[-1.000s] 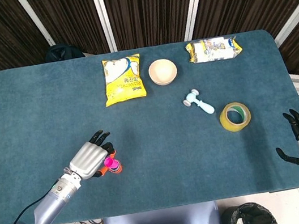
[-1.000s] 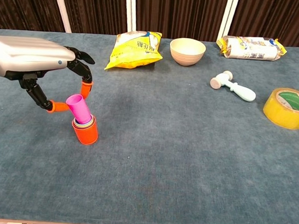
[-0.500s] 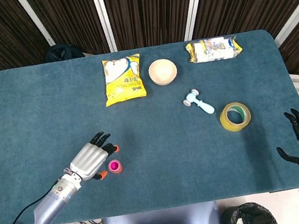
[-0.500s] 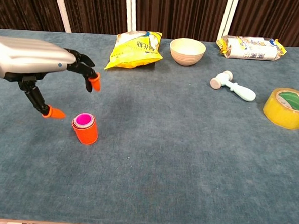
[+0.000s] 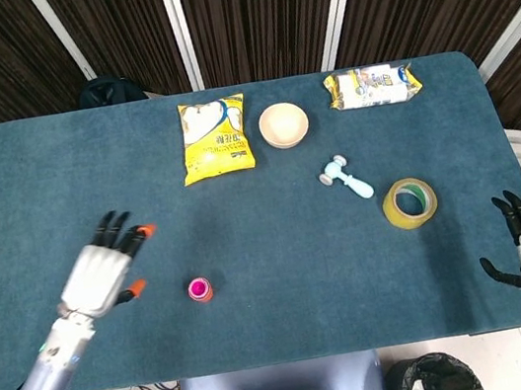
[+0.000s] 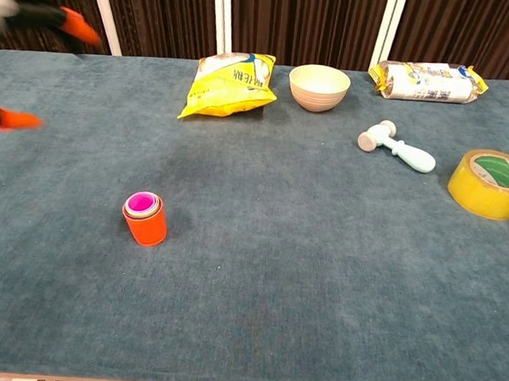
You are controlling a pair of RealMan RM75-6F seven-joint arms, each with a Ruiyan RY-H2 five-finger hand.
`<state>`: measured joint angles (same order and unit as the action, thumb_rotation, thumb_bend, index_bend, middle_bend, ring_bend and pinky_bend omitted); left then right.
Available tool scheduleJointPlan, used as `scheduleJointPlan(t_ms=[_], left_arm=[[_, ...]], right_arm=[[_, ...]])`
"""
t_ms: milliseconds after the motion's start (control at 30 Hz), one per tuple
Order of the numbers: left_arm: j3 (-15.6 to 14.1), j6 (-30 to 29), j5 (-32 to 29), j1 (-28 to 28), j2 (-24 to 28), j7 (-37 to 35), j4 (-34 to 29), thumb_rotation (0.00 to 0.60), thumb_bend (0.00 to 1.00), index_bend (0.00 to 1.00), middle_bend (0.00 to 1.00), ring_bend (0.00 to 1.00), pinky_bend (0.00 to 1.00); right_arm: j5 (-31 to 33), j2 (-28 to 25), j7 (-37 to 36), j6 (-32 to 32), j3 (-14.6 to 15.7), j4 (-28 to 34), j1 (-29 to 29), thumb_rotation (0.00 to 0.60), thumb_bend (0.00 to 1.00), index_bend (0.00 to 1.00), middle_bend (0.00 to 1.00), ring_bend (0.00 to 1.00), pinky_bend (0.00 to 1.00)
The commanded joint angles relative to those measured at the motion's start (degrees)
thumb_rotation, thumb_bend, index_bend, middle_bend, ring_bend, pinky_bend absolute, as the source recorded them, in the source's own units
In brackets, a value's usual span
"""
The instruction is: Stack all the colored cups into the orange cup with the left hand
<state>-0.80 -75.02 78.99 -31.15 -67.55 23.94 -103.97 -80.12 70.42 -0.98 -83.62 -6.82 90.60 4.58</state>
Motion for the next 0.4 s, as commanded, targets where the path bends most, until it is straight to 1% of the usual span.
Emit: scheduleJointPlan(t_ms=[33,167,400], left_arm=[[-3.0,-11.3,2.8,9.7,0.6,-2.4,1.9,0.6,0.2,0.13,0.17,0.0,0.01],[-3.8,-15.0,2.5,13.8,1.1,-4.8,3.9,0.6,0.2,0.12,0.17,0.0,0.01],[-4.4,-15.7,2.5,16.8,2.9,-9.6,5.1,0.6,0.2,0.12,0.17,0.0,0.01]], right_arm=[[-0.2,0.0,0.1,0.1,0.2,0.0,0.1,0.6,0.32,0.09,0.04,0.1,0.0],[-0.3,-0.1,0.1,0.2,0.2,-0.1,0.1,0.6,0.32,0.09,0.04,0.1,0.0],[-0.4,-0.5,0.0,0.1,0.2,0.1,0.0,0.6,0.32,0.09,0.04,0.1,0.0]])
